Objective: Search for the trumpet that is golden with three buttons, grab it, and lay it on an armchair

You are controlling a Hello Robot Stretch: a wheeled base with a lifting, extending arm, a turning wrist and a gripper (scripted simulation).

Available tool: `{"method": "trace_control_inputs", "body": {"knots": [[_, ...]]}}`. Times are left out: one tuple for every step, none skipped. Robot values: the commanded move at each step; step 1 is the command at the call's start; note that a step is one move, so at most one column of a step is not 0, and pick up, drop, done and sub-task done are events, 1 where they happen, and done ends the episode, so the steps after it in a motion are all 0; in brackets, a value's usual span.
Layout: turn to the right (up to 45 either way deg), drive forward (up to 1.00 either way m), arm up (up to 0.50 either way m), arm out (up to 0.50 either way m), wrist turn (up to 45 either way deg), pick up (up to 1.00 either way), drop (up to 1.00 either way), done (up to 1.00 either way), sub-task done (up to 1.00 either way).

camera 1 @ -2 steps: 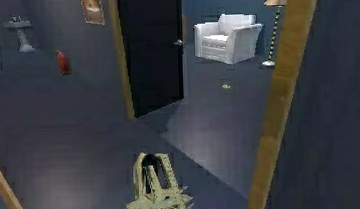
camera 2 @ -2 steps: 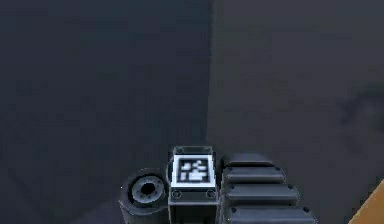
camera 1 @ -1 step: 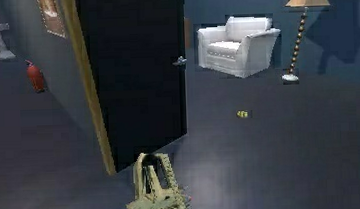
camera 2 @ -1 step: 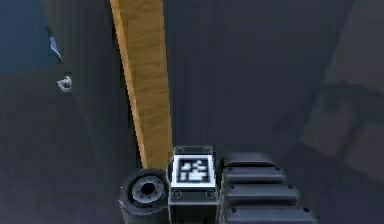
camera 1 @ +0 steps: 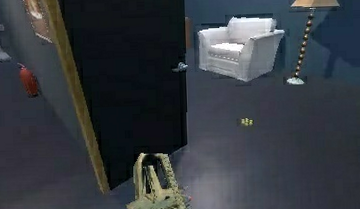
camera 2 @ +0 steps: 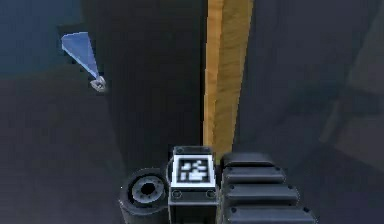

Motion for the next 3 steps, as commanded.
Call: {"method": "trace_control_inputs", "body": {"knots": [[33.0,0.0,0.0,0.0,0.0,0.0,0.0,0.0,0.0],[0.0,1.0,0.0,0.0,0.0,0.0,0.0,0.0,0.0],[3.0,0.0,0.0,0.0,0.0,0.0,0.0,0.0,0.0]]}}
